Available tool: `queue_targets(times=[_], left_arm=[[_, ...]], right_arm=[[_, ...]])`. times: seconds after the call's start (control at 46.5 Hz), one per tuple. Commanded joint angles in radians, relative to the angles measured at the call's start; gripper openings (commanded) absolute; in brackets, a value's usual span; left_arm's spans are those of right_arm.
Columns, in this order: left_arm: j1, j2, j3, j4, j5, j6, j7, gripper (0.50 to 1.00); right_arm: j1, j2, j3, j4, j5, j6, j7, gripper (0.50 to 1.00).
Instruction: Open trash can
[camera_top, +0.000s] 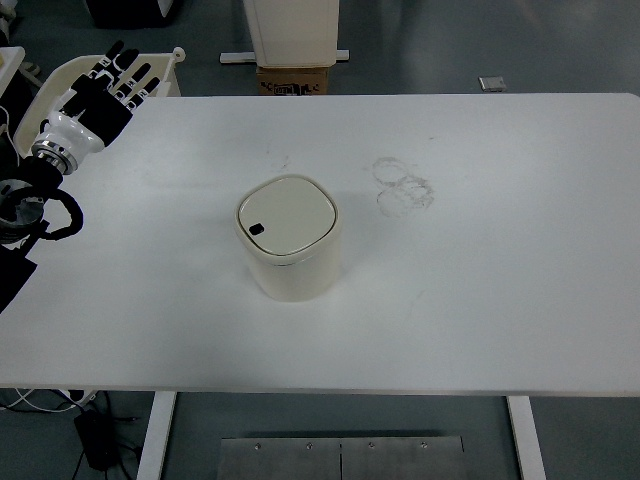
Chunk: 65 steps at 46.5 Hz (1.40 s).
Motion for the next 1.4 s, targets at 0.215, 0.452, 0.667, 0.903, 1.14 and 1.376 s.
queue_targets(times=[0.215, 0.452, 0.667, 0.903, 1.14, 1.376], left_arm=[[-0.003, -0.005, 0.0, -0.001, 0.0, 0.003, 0.0, 1.0], [-0.005, -0.001, 0.0, -0.029, -0.003, 0.005, 0.0, 1.0], [0.005, 0.031, 0.0, -0.119, -0.005, 0.045, 0.0, 1.0], [0.02, 0.104, 0.006, -0.245, -0.003, 0.069, 0.001, 1.0], [0.019, 0.176, 0.015, -0.328, 0.003, 0.069, 0.009, 1.0], [0.012, 0.26, 0.067, -0.431, 0.003, 0.069, 0.012, 1.0]], right_arm=[[0.0, 0.0, 0.0, 0.0, 0.0, 0.0, 0.0, 0.993], [0.0, 0.0, 0.0, 0.0, 0.0, 0.0, 0.0, 0.993], [0.0, 0.0, 0.0, 0.0, 0.0, 0.0, 0.0, 0.993], [0.0, 0.0, 0.0, 0.0, 0.0, 0.0, 0.0, 0.993], [0.0, 0.0, 0.0, 0.002, 0.0, 0.0, 0.0, 0.993], [0.0, 0.0, 0.0, 0.0, 0.0, 0.0, 0.0, 0.993]])
